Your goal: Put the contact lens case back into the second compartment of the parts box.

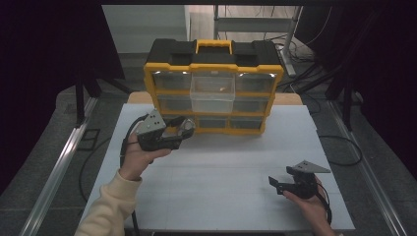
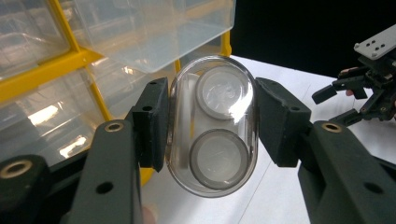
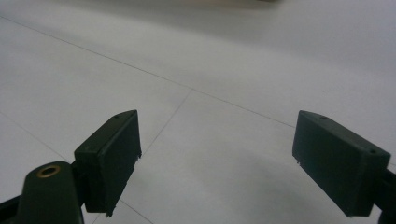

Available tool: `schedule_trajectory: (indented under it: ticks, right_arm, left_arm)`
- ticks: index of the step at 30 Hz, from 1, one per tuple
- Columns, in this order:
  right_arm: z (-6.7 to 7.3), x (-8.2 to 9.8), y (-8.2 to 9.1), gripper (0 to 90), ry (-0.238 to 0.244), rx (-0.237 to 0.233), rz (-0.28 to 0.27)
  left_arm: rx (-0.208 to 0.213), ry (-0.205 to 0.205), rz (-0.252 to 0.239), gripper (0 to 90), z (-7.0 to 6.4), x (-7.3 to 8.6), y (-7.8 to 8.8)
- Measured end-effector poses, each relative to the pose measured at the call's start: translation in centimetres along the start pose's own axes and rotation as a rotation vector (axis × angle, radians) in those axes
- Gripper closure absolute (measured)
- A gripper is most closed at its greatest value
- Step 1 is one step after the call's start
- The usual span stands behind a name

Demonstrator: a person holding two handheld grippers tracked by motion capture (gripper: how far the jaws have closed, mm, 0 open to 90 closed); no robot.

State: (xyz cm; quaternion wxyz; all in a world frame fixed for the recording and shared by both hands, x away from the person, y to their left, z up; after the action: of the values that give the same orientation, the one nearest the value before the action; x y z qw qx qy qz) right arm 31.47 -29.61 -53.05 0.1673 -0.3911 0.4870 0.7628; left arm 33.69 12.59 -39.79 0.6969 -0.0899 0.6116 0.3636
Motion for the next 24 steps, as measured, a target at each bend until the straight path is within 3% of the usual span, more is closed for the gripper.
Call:
schedule_trajectory:
  ticks: [24]
  right_arm:
    - [0.0,0.0,-0.1,15.4,-0.007,0.004,0.004]
  left_arm:
    - [-0.022,-0.001,-0.043,48.2,0.6,-2.6,0.7]
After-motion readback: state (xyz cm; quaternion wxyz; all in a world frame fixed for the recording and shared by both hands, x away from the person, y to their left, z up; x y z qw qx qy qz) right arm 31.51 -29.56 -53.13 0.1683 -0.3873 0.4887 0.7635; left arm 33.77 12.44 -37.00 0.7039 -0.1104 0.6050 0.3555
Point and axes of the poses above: each handheld gripper's, and its own axes: y roughly backward along the jaws, x roughly out of its underside, z roughly to its left, the point moved 3 cm from there along -y, roughly forward along the jaws, and after that the axes turned 11 degrees about -y, right-handed, at the moved point
